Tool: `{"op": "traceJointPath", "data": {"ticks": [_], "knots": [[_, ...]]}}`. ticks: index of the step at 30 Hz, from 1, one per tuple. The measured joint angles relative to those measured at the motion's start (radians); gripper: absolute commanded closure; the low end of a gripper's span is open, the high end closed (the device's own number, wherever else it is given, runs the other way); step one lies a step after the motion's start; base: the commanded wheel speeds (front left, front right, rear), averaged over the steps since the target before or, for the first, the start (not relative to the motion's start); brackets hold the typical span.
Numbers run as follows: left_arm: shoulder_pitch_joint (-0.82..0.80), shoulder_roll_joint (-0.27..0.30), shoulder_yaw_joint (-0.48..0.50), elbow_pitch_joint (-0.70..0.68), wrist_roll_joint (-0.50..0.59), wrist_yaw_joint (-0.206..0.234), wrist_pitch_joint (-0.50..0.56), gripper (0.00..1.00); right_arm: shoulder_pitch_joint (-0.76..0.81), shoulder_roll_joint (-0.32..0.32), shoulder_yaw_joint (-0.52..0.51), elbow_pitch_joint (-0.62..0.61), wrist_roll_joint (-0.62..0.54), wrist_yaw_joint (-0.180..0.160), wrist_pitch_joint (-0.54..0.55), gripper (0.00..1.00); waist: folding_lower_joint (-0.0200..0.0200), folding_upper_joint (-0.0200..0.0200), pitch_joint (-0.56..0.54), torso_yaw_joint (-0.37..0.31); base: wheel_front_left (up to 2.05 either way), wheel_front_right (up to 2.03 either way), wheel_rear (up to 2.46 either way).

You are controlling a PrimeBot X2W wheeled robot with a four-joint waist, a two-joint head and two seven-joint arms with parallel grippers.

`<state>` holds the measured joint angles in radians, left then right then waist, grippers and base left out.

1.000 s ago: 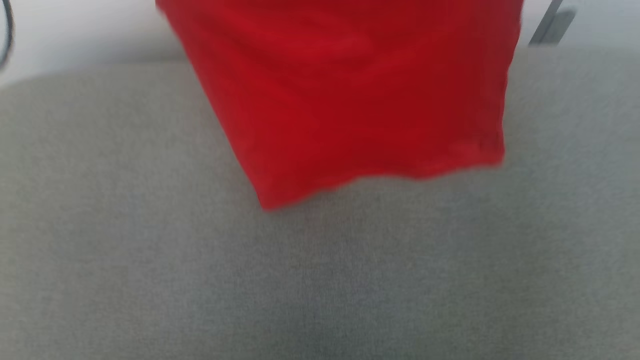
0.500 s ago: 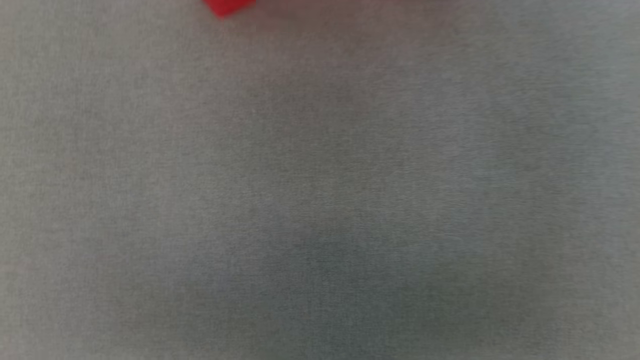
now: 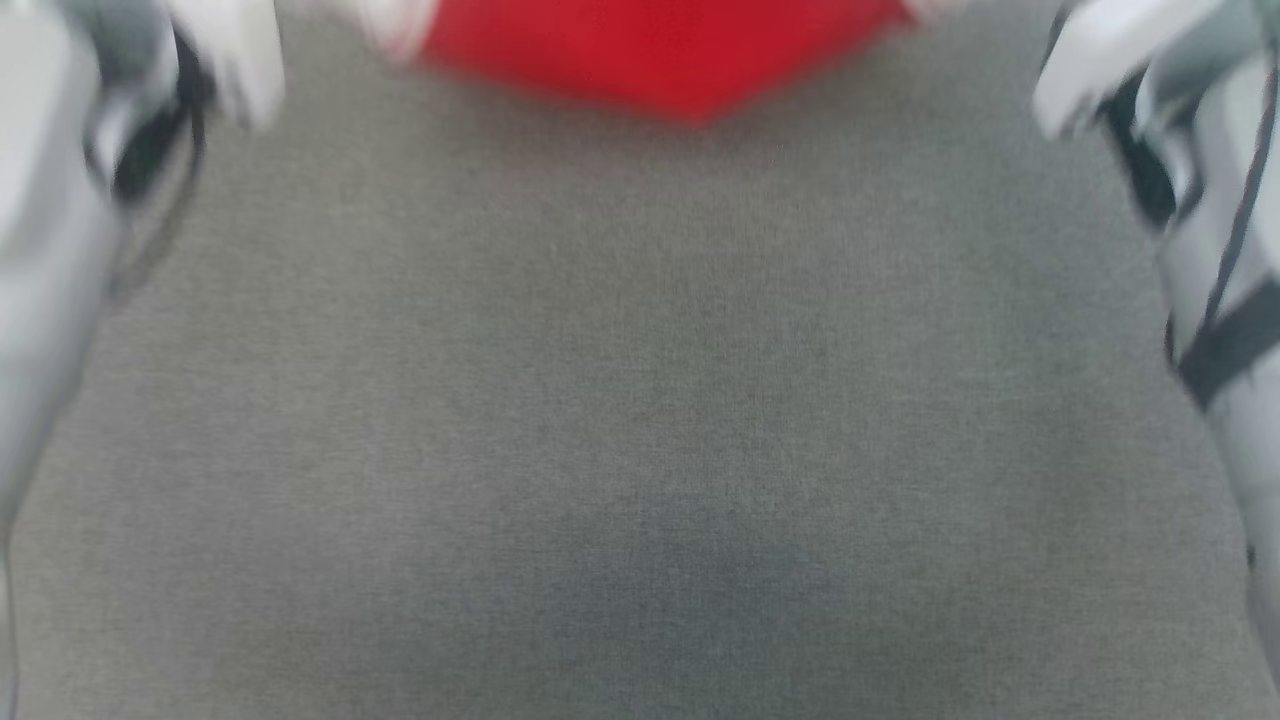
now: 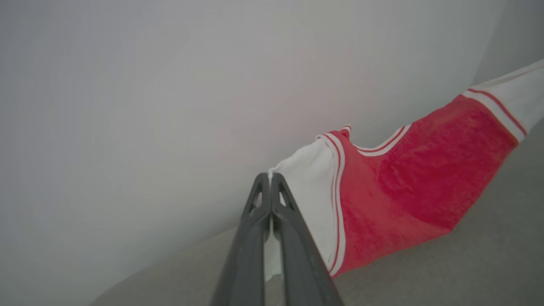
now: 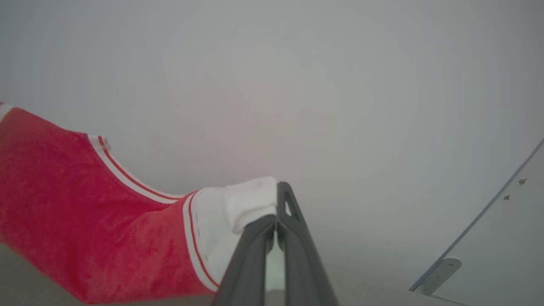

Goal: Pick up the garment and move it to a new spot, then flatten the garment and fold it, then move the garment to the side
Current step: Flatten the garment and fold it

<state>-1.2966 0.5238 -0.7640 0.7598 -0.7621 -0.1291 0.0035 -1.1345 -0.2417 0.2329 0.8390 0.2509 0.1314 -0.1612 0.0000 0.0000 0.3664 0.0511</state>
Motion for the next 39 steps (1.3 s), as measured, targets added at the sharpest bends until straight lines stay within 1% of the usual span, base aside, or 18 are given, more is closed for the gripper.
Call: {"op": "traceJointPath", "data": {"ticks": [2, 6, 7, 9, 11, 13, 16, 20, 23, 26, 29, 30, 31, 32, 33, 36, 39], "knots": [[0.097, 0.045, -0.017, -0.056, -0.074, 0.0, 0.05, 1.0, 0.075, -0.035, 0.057, -0.052, 0.092, 0.0, 0.048, 1.0, 0.0, 0.0, -0.024, 0.001, 0.0, 0.0, 0.0], [0.276, 0.121, -0.035, -0.17, -0.165, 0.0, 0.105, 1.0, 0.244, -0.131, 0.171, -0.207, 0.244, 0.0, 0.129, 1.0, 0.0, 0.0, -0.075, 0.004, 0.0, 0.0, 0.0], [0.319, 0.139, -0.037, -0.202, -0.179, 0.0, 0.117, 1.0, 0.287, -0.159, 0.185, -0.248, 0.273, 0.0, 0.142, 1.0, 0.0, 0.0, -0.088, 0.004, 0.0, 0.0, 0.0], [0.405, 0.175, -0.04, -0.268, -0.202, 0.017, 0.129, 1.0, 0.365, -0.216, 0.212, -0.323, 0.318, 0.0, 0.168, 1.0, 0.0, 0.0, -0.112, 0.006, 0.0, 0.0, 0.0], [0.487, 0.207, -0.041, -0.342, -0.236, 0.037, 0.137, 1.0, 0.444, -0.256, 0.228, -0.394, 0.358, 0.0, 0.183, 1.0, 0.0, 0.0, -0.134, 0.006, 0.0, 0.0, 0.0], [0.569, 0.247, -0.043, -0.42, -0.254, 0.067, 0.146, 1.0, 0.515, -0.294, 0.252, -0.47, 0.386, 0.0, 0.19, 1.0, 0.0, 0.0, -0.154, 0.006, 0.0, 0.0, 0.0], [0.69, 0.309, -0.042, -0.528, -0.296, 0.124, 0.148, 1.0, 0.609, -0.358, 0.291, -0.568, 0.405, 0.0, 0.199, 1.0, 0.0, 0.0, -0.177, 0.004, 0.0, 0.0, 0.0], [0.825, 0.38, -0.04, -0.644, -0.336, 0.213, 0.149, 1.0, 0.73, -0.438, 0.315, -0.65, 0.43, 0.0, 0.203, 1.0, 0.0, 0.0001, -0.198, -0.002, 0.0, 0.0, 0.0], [0.916, 0.426, -0.042, -0.71, -0.356, 0.28, 0.146, 1.0, 0.814, -0.49, 0.336, -0.69, 0.449, 0.0, 0.207, 1.0, 0.0, 0.0, -0.206, -0.005, 0.0, 0.0, 0.0], [0.988, 0.459, -0.042, -0.759, -0.372, 0.34, 0.138, 1.0, 0.889, -0.527, 0.344, -0.706, 0.466, 0.0, 0.214, 1.0, 0.0, 0.0, -0.208, -0.009, 0.0, 0.0, 0.0], [1.05, 0.482, -0.038, -0.791, -0.409, 0.388, 0.128, 1.0, 0.952, -0.539, 0.338, -0.716, 0.501, 0.0, 0.226, 1.0, 0.0, 0.0, -0.209, -0.012, 0.0, 0.0, 0.0], [1.05, 0.482, -0.038, -0.791, -0.409, 0.388, 0.128, 1.0, 0.952, -0.539, 0.338, -0.716, 0.501, 0.0, 0.226, 1.0, 0.0, 0.0, -0.209, -0.012, 0.0, 0.0, 0.0], [1.071, 0.488, -0.037, -0.8, -0.421, 0.4, 0.128, 1.0, 0.971, -0.543, 0.338, -0.718, 0.508, 0.0, 0.234, 1.0, 0.0, 0.0, -0.21, -0.014, 0.0, 0.0, 0.0], [1.105, 0.496, -0.037, -0.818, -0.439, 0.424, 0.128, 1.0, 1.006, -0.551, 0.334, -0.721, 0.53, 0.0, 0.252, 1.0, 0.0, 0.0, -0.209, -0.017, 0.0, 0.0, 0.0], [1.105, 0.496, -0.037, -0.818, -0.439, 0.424, 0.128, 1.0, 1.006, -0.551, 0.334, -0.721, 0.53, 0.0, 0.252, 1.0, 0.0, 0.0, -0.209, -0.017, 0.0, 0.0, 0.0], [1.149, 0.51, -0.03, -0.843, -0.479, 0.458, 0.128, 1.0, 1.045, -0.561, 0.33, -0.729, 0.552, 0.0, 0.271, 1.0, 0.0, 0.0001, -0.208, -0.021, 0.0, 0.0, 0.0], [1.182, 0.524, -0.027, -0.869, -0.498, 0.482, 0.133, 1.0, 1.075, -0.57, 0.327, -0.731, 0.56, 0.0, 0.289, 1.0, 0.0, 0.0, -0.206, -0.021, 0.0, 0.0, 0.0]]}}
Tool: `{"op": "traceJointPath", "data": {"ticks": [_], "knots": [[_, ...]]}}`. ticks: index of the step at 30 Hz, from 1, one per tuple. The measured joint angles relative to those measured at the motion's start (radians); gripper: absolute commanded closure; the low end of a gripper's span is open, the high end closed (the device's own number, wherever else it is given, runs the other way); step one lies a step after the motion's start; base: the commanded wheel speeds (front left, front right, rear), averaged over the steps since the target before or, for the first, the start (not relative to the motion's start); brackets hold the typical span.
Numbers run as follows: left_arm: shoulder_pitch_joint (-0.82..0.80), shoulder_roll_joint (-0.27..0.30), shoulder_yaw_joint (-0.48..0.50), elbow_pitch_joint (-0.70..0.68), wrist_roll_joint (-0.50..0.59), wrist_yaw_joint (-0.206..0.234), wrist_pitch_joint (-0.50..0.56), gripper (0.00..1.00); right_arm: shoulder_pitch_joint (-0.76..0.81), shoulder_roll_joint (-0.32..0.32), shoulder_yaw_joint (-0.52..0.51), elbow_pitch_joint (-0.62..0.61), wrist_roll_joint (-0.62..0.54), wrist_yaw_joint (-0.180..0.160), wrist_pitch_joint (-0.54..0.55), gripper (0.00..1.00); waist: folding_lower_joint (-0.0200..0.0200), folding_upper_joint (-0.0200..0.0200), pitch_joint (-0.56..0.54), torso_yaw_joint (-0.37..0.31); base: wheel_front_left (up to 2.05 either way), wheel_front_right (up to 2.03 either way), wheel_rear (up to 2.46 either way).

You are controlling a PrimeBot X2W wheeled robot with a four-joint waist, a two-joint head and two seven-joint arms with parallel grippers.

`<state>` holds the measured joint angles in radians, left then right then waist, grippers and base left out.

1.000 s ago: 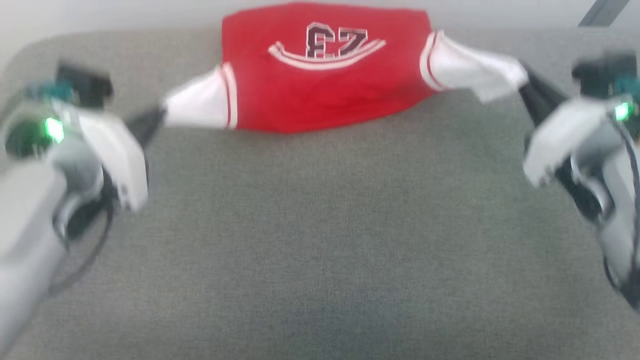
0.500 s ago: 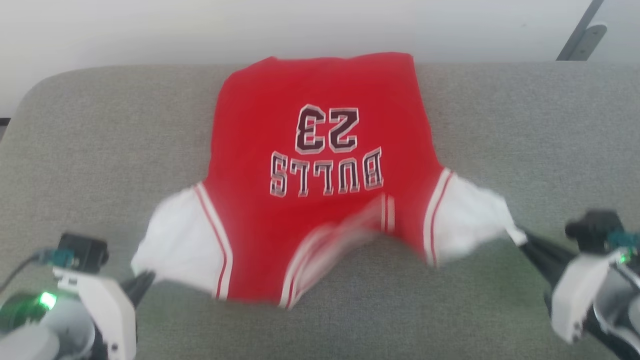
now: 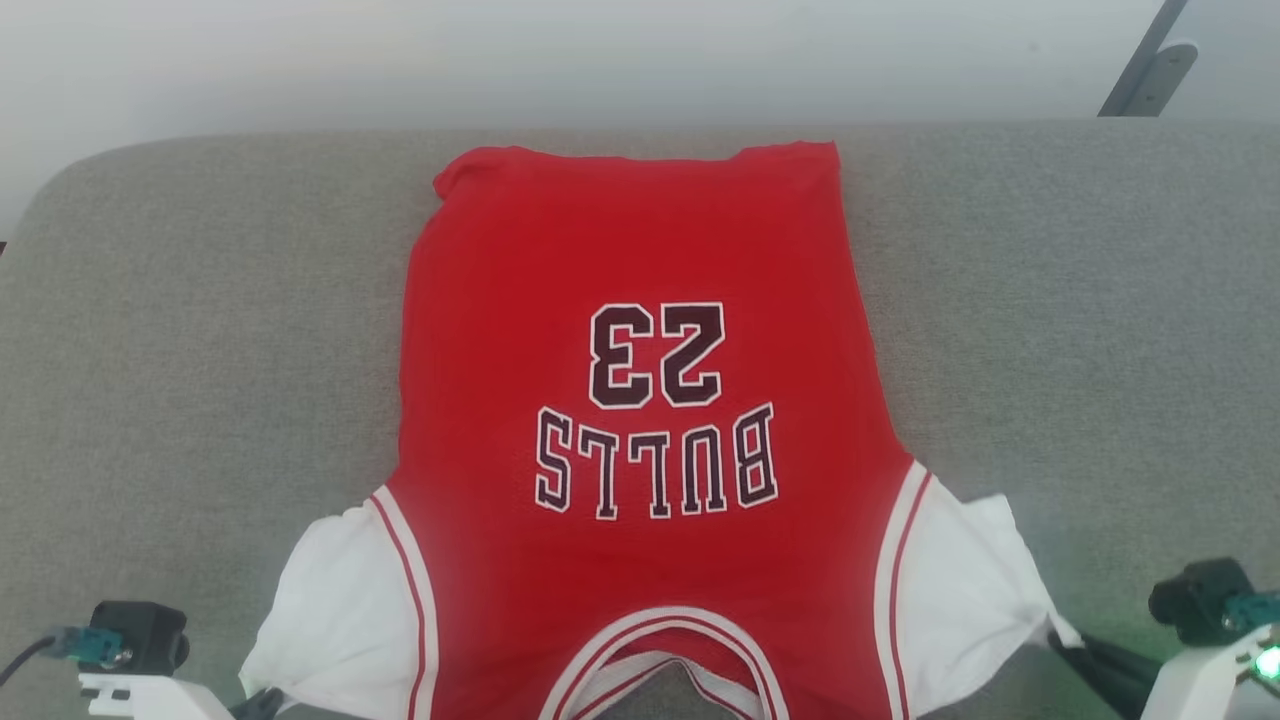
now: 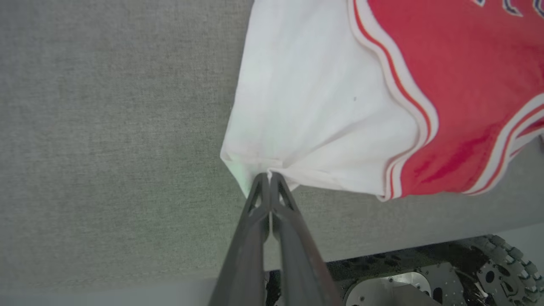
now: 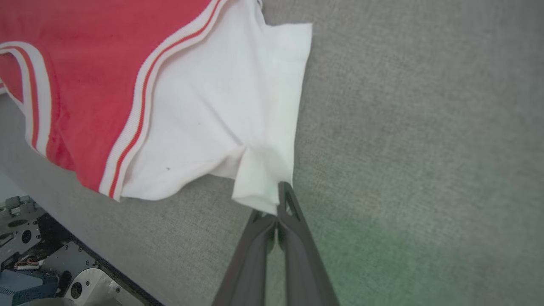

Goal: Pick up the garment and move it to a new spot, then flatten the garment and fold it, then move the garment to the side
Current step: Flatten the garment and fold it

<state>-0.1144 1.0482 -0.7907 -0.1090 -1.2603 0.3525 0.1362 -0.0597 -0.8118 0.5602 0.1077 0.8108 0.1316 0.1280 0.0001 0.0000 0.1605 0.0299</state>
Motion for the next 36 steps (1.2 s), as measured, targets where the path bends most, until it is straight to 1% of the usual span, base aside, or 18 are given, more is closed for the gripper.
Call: {"op": "traceJointPath", "data": {"ticks": [6, 7, 8, 9, 10, 14, 16, 19, 22, 25, 28, 31, 35, 36], "knots": [[0.019, -0.001, 0.004, -0.035, -0.009, 0.008, -0.018, 1.0, 0.02, 0.012, -0.009, 0.014, 0.006, 0.0, 0.029, 1.0, 0.0, 0.0, 0.005, 0.004, 0.0, 0.0, 0.0], [0.019, -0.005, 0.002, -0.036, -0.009, 0.009, -0.019, 1.0, 0.019, 0.019, -0.016, 0.021, -0.001, 0.0, 0.033, 0.63, 0.0, 0.0, 0.005, 0.005, 0.0, 0.0, 0.0], [0.019, -0.009, 0.001, -0.039, -0.006, 0.009, -0.019, 1.0, 0.018, 0.027, -0.026, 0.027, -0.001, 0.0, 0.041, 0.38, 0.0, 0.0, 0.004, 0.006, 0.0, 0.0, 0.0], [0.019, -0.014, -0.002, -0.042, -0.005, 0.009, -0.019, 1.0, 0.018, 0.033, -0.032, 0.027, -0.001, 0.0, 0.053, 0.07, 0.0, 0.0, 0.004, 0.007, 0.0, 0.0, 0.0], [0.018, -0.017, -0.004, -0.045, 0.0, 0.008, -0.019, 1.0, 0.017, 0.037, -0.038, 0.025, -0.001, 0.0, 0.068, 0.0, 0.0, 0.0, 0.003, 0.009, 0.0, 0.0, 0.0], [0.005, -0.035, -0.011, -0.051, 0.014, 0.007, -0.019, 1.0, 0.005, 0.043, -0.089, -0.013, 0.009, 0.0, 0.119, 0.0, 0.0, 0.0, 0.0, 0.017, 0.0, 0.0, 0.0], [-0.003, -0.049, -0.017, -0.054, 0.022, 0.004, -0.019, 1.0, -0.007, 0.05, -0.143, -0.029, 0.02, 0.0, 0.154, 0.0, 0.0, 0.0, -0.001, 0.023, 0.0, 0.0, 0.0], [-0.016, -0.061, -0.027, -0.056, 0.036, 0.003, -0.015, 1.0, -0.03, 0.056, -0.22, -0.076, -0.007, -0.001, 0.191, 0.0, 0.0, 0.0, 0.002, 0.032, 0.0, 0.0, 0.0], [-0.036, -0.082, -0.036, -0.058, 0.048, -0.002, -0.01, 1.0, -0.088, 0.095, -0.312, -0.092, -0.071, -0.001, 0.225, 0.0, -0.0001, 0.0, 0.009, 0.044, 0.0, 0.0, 0.0], [-0.061, -0.1, -0.046, -0.056, 0.07, -0.013, -0.004, 1.0, -0.168, 0.152, -0.353, -0.088, -0.149, -0.001, 0.265, 0.0, 0.0, 0.0, 0.019, 0.06, 0.0, 0.0, 0.0], [-0.093, -0.123, -0.058, -0.051, 0.089, -0.025, 0.008, 1.0, -0.288, 0.207, -0.375, -0.044, -0.232, -0.001, 0.278, 0.0, -0.0001, 0.0, 0.034, 0.08, 0.0, 0.0, 0.0], [-0.134, -0.151, -0.076, -0.043, 0.108, -0.048, 0.027, 1.0, -0.405, 0.262, -0.379, 0.044, -0.27, -0.001, 0.279, 0.0, 0.0, 0.0, 0.051, 0.108, 0.0, 0.0, 0.0], [-0.19, -0.192, -0.097, -0.025, 0.146, -0.077, 0.048, 1.0, -0.566, 0.294, -0.371, 0.204, -0.32, 0.0, 0.271, 0.0, 0.0, 0.0, 0.081, 0.151, 0.0, 0.0, 0.0], [-0.218, -0.212, -0.105, -0.015, 0.156, -0.093, 0.057, 1.0, -0.639, 0.308, -0.365, 0.294, -0.339, -0.001, 0.269, 0.0, 0.0, 0.0, 0.098, 0.173, 0.0, 0.0, 0.0]]}}
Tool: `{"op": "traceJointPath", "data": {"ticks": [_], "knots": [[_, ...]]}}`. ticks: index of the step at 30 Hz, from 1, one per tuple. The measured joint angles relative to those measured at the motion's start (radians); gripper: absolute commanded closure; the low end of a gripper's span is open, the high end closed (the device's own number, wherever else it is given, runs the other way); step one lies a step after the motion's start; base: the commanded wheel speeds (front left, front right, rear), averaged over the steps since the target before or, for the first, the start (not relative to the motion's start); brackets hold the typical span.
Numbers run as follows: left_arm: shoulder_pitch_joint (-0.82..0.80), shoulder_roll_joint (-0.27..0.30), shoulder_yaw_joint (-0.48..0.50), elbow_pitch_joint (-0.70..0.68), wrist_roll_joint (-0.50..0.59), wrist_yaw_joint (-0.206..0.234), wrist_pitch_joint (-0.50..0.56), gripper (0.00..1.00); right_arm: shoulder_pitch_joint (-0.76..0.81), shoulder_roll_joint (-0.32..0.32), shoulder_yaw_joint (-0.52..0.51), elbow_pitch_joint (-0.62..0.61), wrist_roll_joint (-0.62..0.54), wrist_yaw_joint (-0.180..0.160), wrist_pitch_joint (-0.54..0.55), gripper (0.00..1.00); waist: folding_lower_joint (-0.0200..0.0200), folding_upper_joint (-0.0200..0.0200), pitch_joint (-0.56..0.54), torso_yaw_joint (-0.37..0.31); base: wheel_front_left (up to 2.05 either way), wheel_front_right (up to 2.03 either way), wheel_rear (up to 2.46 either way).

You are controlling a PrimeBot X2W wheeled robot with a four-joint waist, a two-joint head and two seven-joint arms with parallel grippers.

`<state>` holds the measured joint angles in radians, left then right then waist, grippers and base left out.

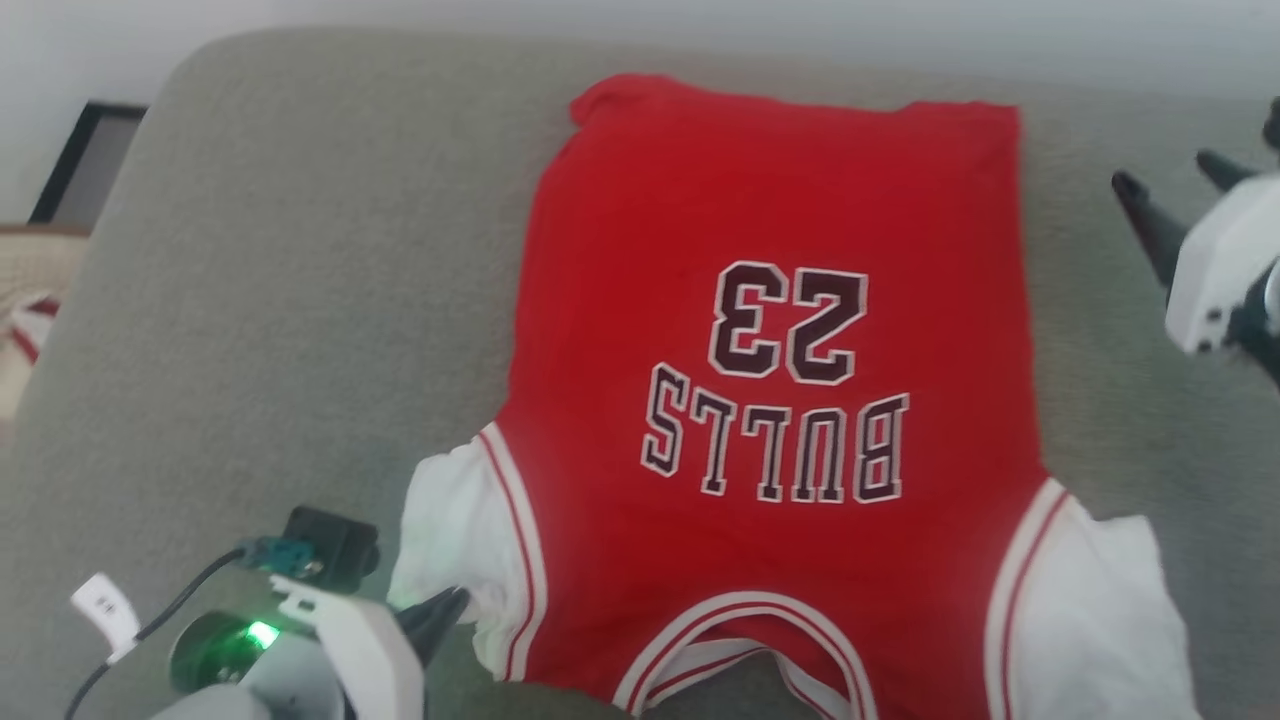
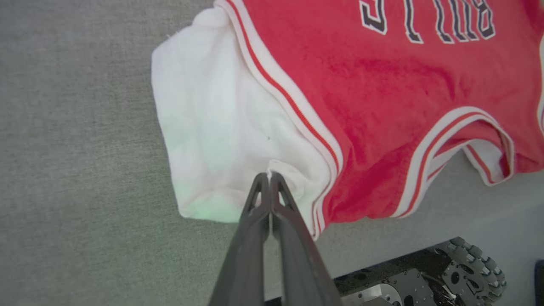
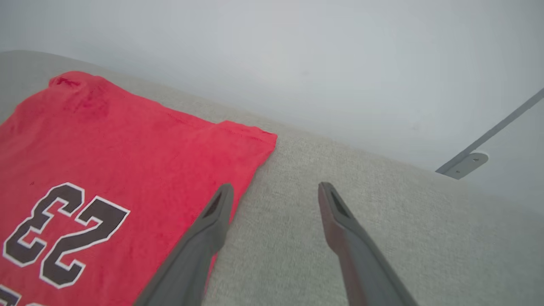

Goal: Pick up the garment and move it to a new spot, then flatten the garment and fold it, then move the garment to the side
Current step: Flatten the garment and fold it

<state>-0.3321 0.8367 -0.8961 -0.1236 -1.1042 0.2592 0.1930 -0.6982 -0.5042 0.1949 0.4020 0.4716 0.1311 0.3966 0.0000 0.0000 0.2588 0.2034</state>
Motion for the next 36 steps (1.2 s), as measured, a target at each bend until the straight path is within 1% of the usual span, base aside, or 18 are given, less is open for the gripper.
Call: {"op": "traceJointPath", "data": {"ticks": [4, 9, 15, 18, 20, 25, 26, 27, 29, 31, 34, 36], "knots": [[-0.048, -0.042, -0.013, 0.022, 0.015, -0.032, 0.008, 1.0, -0.133, 0.01, 0.017, 0.18, -0.015, 0.0, 0.021, 0.0, 0.0, 0.0, 0.039, 0.046, 0.0, 0.0, 0.0], [-0.102, -0.089, -0.028, 0.058, 0.041, -0.077, 0.014, 1.0, -0.281, 0.02, 0.021, 0.378, -0.043, 0.0, 0.076, 0.0, 0.0, 0.0, 0.093, 0.101, 0.0, 0.0, 0.0], [-0.16, -0.143, -0.042, 0.11, 0.058, -0.123, 0.015, 1.0, -0.408, 0.042, 0.018, 0.551, -0.05, 0.0, 0.145, 0.0, 0.0, 0.0, 0.153, 0.165, 0.0, 0.0, 0.0], [-0.179, -0.168, -0.051, 0.137, 0.062, -0.144, 0.015, 1.0, -0.458, 0.03, -0.005, 0.648, -0.078, 0.001, 0.173, 0.0, 0.0, 0.0, 0.177, 0.196, 0.0, 0.0, 0.0], [-0.187, -0.182, -0.053, 0.155, 0.064, -0.154, 0.011, 1.0, -0.491, 0.029, -0.013, 0.712, -0.094, 0.0, 0.224, 0.0, 0.0, 0.0, 0.189, 0.214, 0.0, 0.0, 0.0], [-0.192, -0.194, -0.054, 0.186, 0.063, -0.17, 0.0, 1.0, -0.555, 0.033, -0.043, 0.808, -0.134, 0.0, 0.286, 0.0, 0.0, 0.0, 0.206, 0.238, 0.0, 0.0, 0.0], [-0.193, -0.195, -0.054, 0.191, 0.063, -0.175, -0.002, 1.0, -0.562, 0.036, -0.039, 0.814, -0.144, 0.0, 0.299, 0.58, 0.0, 0.0, 0.207, 0.239, 0.0, 0.0, 0.0], [-0.194, -0.195, -0.054, 0.195, 0.062, -0.176, -0.002, 1.0, -0.565, 0.042, -0.029, 0.817, -0.157, -0.001, 0.314, 1.0, 0.0, 0.0, 0.206, 0.238, 0.0, 0.0, 0.0], [-0.195, -0.197, -0.053, 0.203, 0.058, -0.177, -0.006, 1.0, -0.572, 0.05, -0.019, 0.822, -0.165, 0.0, 0.334, 1.0, 0.0, 0.0, 0.203, 0.233, 0.0, 0.0, 0.0], [-0.194, -0.195, -0.051, 0.212, 0.055, -0.18, -0.007, 1.0, -0.572, 0.057, -0.014, 0.828, -0.168, 0.001, 0.331, 1.0, 0.0, 0.0, 0.197, 0.225, 0.0, 0.0, 0.0], [-0.191, -0.187, -0.046, 0.22, 0.049, -0.18, -0.013, 1.0, -0.564, 0.07, 0.019, 0.827, -0.195, 0.001, 0.319, 1.0, 0.0, 0.0, 0.183, 0.207, 0.0, 0.0, 0.0], [-0.185, -0.177, -0.042, 0.221, 0.047, -0.178, -0.015, 1.0, -0.552, 0.083, 0.027, 0.817, -0.187, 0.001, 0.309, 1.0, 0.0, 0.0, 0.17, 0.191, 0.0, 0.0, 0.0]]}}
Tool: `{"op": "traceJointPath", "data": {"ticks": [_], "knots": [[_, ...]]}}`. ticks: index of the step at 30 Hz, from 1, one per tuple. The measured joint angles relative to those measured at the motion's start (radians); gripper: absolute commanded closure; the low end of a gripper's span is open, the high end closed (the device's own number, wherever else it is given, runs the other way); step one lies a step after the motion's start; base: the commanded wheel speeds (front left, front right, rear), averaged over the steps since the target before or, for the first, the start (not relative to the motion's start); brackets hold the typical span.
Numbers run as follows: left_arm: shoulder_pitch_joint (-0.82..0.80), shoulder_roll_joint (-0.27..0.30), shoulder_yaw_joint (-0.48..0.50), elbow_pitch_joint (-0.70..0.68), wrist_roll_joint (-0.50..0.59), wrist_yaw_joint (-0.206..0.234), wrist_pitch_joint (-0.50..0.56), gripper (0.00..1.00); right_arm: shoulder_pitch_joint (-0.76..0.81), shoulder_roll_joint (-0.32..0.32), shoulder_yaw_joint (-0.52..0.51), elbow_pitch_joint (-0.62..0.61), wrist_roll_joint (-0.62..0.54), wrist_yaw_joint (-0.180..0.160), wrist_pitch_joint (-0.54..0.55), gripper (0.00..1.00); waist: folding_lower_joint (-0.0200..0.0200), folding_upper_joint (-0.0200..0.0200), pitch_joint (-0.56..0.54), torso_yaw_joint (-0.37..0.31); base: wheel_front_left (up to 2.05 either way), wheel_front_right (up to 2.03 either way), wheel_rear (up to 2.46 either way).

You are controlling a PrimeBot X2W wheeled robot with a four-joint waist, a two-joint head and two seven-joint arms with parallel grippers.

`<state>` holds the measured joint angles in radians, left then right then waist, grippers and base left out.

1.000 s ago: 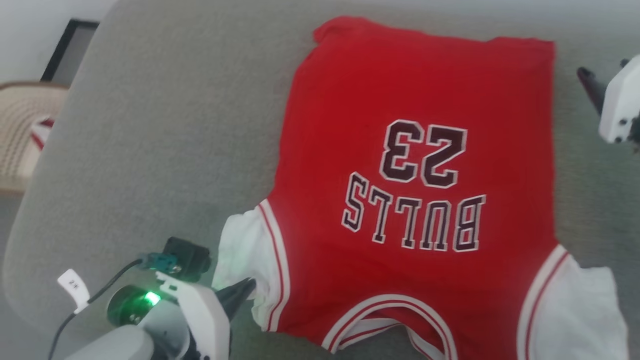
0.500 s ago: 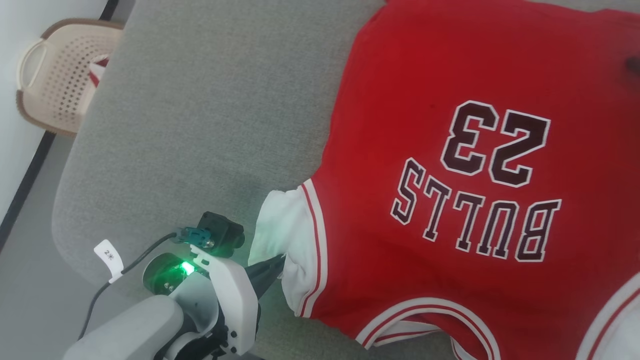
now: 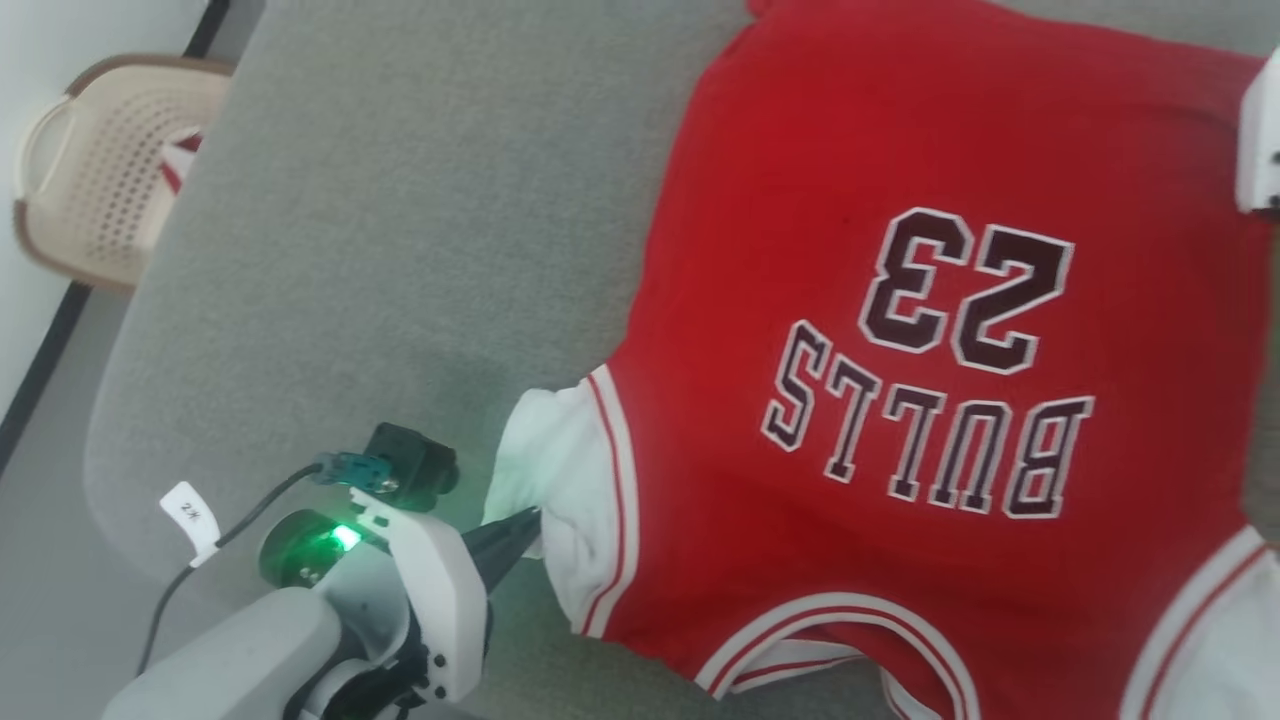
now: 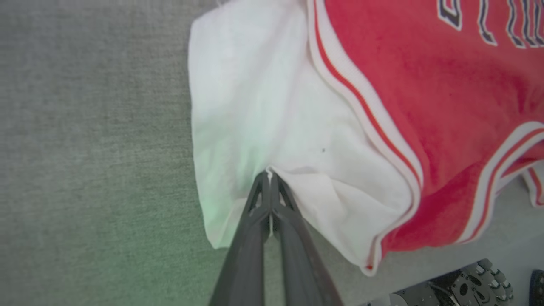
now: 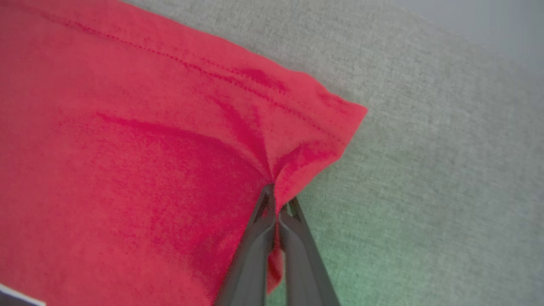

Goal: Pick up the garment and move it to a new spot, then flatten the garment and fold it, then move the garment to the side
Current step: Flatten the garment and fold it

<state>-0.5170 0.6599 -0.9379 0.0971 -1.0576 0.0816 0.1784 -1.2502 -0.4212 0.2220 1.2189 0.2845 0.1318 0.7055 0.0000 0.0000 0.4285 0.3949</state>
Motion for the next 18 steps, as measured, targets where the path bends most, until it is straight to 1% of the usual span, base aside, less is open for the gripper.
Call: {"op": "traceJointPath", "data": {"ticks": [4, 5, 6, 7, 8, 9, 10, 11, 15, 18], "knots": [[0.013, 0.028, 0.012, -0.007, -0.008, 0.012, -0.005, 1.0, 0.044, 0.037, 0.046, -0.068, 0.053, -0.001, -0.012, 1.0, 0.0, 0.0, -0.031, -0.041, 0.0, 0.0, 0.0], [0.013, 0.028, 0.012, -0.007, -0.008, 0.012, -0.005, 1.0, 0.044, 0.037, 0.046, -0.068, 0.053, -0.001, -0.012, 1.0, 0.0, 0.0, -0.031, -0.041, 0.0, 0.0, 0.0], [0.027, 0.046, 0.015, -0.012, -0.01, 0.021, -0.005, 1.0, 0.078, 0.046, 0.096, -0.125, 0.082, -0.001, -0.011, 1.0, 0.0, 0.0, -0.046, -0.066, 0.0, 0.0, 0.0], [0.033, 0.055, 0.018, -0.016, -0.014, 0.024, -0.005, 1.0, 0.099, 0.047, 0.121, -0.157, 0.102, -0.001, -0.01, 1.0, 0.0, 0.0, -0.054, -0.08, 0.0, 0.0, 0.0], [0.038, 0.063, 0.02, -0.021, -0.015, 0.028, -0.004, 1.0, 0.121, 0.046, 0.141, -0.192, 0.124, -0.001, -0.009, 1.0, 0.0, 0.0, -0.062, -0.094, 0.0, 0.0, 0.0], [0.038, 0.063, 0.02, -0.021, -0.015, 0.028, -0.004, 1.0, 0.121, 0.046, 0.141, -0.192, 0.124, -0.001, -0.009, 1.0, 0.0, 0.0, -0.062, -0.094, 0.0, 0.0, 0.0], [0.049, 0.077, 0.025, -0.033, -0.021, 0.038, -0.004, 1.0, 0.172, 0.035, 0.191, -0.281, 0.181, -0.001, 0.0, 1.0, 0.0, 0.0, -0.077, -0.121, 0.0, 0.0, 0.0], [0.049, 0.077, 0.025, -0.033, -0.021, 0.038, -0.004, 1.0, 0.172, 0.035, 0.191, -0.281, 0.181, -0.001, 0.0, 1.0, 0.0, 0.0, -0.077, -0.121, 0.0, 0.0, 0.0], [0.074, 0.111, 0.035, -0.057, -0.038, 0.056, -0.004, 1.0, 0.297, -0.02, 0.259, -0.478, 0.284, -0.001, 0.014, 1.0, 0.0, 0.0, -0.106, -0.177, 0.0, 0.0, 0.0], [0.092, 0.132, 0.042, -0.077, -0.046, 0.074, -0.004, 1.0, 0.415, -0.068, 0.272, -0.625, 0.351, -0.001, 0.02, 1.0, 0.0, 0.0, -0.127, -0.218, 0.0, 0.0, 0.0]]}}
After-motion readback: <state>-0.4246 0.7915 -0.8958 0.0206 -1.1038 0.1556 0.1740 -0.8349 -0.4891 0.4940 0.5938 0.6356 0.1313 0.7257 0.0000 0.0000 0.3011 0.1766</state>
